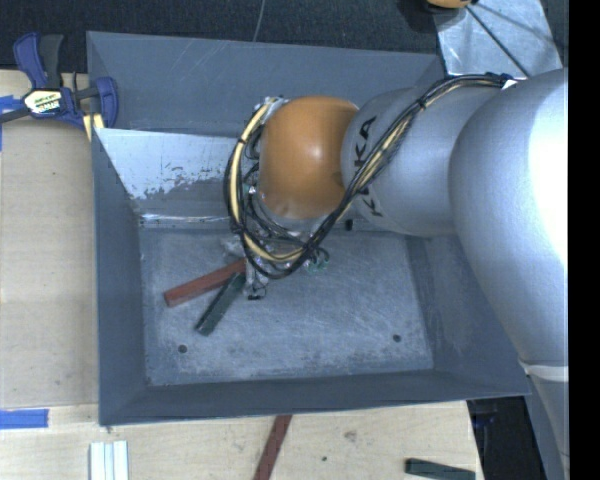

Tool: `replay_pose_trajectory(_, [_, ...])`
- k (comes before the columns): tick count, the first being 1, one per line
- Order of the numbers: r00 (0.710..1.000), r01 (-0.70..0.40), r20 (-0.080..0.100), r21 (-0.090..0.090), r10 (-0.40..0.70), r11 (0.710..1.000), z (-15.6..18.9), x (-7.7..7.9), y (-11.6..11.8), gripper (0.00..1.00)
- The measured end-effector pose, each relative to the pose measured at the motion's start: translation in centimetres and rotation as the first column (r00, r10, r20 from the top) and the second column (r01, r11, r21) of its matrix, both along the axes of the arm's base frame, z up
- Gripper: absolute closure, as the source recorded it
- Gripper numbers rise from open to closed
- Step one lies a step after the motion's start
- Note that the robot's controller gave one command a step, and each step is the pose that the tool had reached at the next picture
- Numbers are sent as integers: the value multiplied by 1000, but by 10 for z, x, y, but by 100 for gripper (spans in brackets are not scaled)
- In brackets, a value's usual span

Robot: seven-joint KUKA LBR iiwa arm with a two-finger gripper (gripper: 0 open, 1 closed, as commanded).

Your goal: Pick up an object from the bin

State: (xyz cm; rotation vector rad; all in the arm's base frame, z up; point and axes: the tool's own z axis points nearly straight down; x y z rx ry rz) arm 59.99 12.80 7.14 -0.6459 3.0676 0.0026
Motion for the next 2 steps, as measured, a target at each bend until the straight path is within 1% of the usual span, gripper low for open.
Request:
replay_pose_trajectory(1, [1000, 4, -9, -3, -5, 1000, 51, 6, -8, 100])
replay_pose_trajectory(2, [998, -63, -3, -2, 63, 998, 136, -7, -7, 100])
